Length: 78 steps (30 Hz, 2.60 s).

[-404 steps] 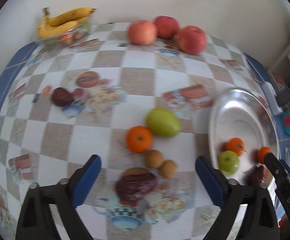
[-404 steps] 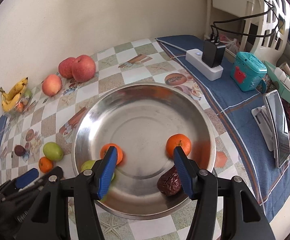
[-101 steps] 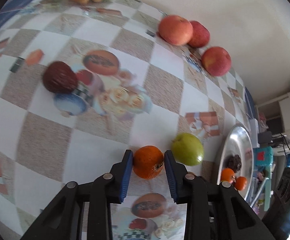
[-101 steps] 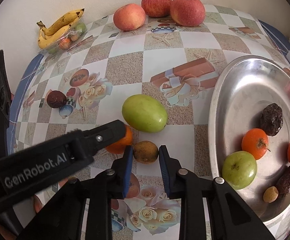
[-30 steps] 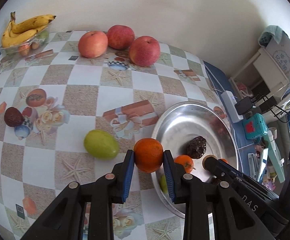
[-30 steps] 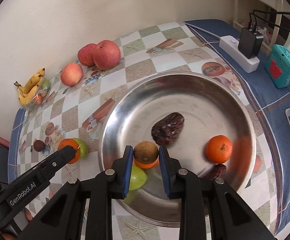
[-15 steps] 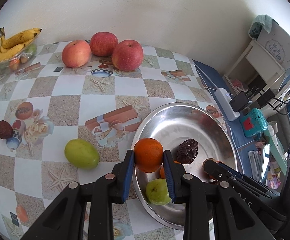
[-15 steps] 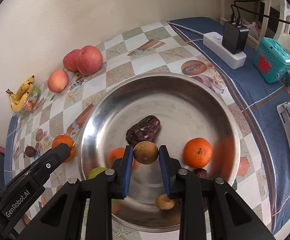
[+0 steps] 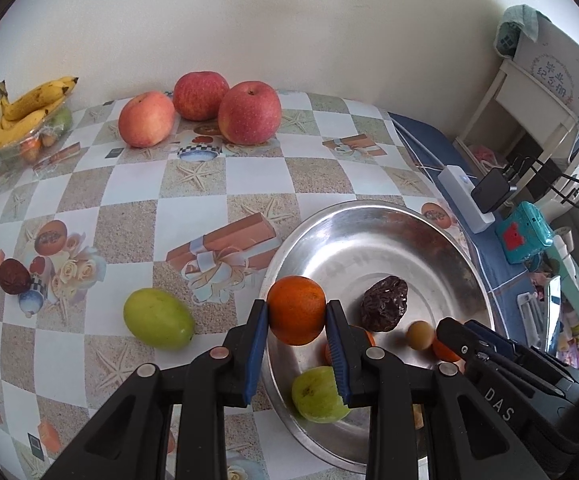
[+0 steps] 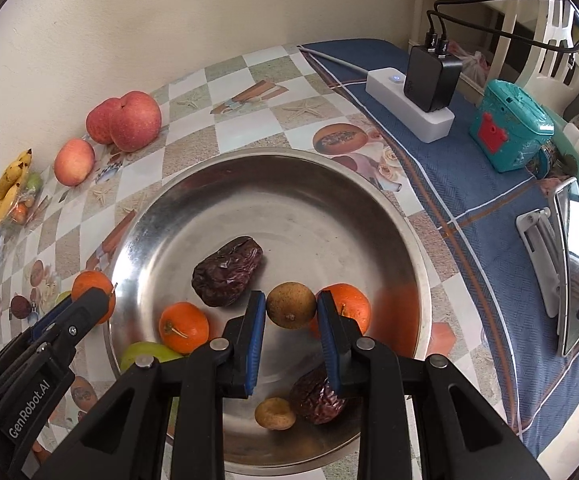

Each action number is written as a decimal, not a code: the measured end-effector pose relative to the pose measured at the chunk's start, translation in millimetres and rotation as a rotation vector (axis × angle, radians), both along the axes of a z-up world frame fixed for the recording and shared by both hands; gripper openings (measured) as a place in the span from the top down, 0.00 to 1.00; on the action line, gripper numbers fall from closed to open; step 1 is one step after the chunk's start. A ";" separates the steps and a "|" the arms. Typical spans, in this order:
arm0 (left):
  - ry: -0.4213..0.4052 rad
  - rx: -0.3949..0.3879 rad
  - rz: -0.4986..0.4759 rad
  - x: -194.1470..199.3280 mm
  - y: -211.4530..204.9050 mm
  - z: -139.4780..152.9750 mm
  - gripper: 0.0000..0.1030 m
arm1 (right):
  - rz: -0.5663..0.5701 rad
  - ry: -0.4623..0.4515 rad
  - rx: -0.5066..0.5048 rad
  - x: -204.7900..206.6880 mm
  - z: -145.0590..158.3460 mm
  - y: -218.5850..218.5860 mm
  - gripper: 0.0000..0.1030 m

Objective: Organize fruits
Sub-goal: 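Open both tools to drop the orange and kiwi into the bowl, then grasp the red date with the left tool while the right tool grasps the green fruit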

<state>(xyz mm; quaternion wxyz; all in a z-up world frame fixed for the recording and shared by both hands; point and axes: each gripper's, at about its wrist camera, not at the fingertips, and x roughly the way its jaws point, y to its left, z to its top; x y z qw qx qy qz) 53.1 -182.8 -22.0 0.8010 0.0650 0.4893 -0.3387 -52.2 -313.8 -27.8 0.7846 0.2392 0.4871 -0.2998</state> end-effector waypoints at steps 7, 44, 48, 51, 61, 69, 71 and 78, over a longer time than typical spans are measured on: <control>-0.006 0.019 -0.008 -4.8 -7.1 -1.5 0.69 | 0.027 -0.001 -0.020 0.0 2.7 4.6 0.73; 0.050 0.215 0.478 49.3 95.5 -10.8 0.00 | 0.048 0.018 0.000 -0.5 -3.5 10.2 0.07; 0.029 0.250 0.536 56.0 113.6 -6.9 0.00 | 0.062 0.016 0.006 0.8 -4.2 15.3 0.07; -0.003 0.254 0.557 60.3 125.7 0.8 0.00 | 0.071 0.014 0.007 1.6 -4.4 17.6 0.07; -0.003 0.261 0.537 80.3 151.7 8.7 0.00 | 0.079 0.013 0.002 5.5 -2.5 27.5 0.07; -0.016 0.259 0.530 104.2 186.9 13.5 0.00 | 0.077 0.001 0.011 21.1 2.2 45.0 0.07; -0.008 0.242 0.549 112.0 202.5 14.8 0.00 | 0.081 -0.001 0.006 27.0 4.3 51.7 0.07; 0.006 0.210 0.621 132.8 252.6 17.4 0.00 | 0.114 -0.009 0.004 51.1 10.4 79.8 0.07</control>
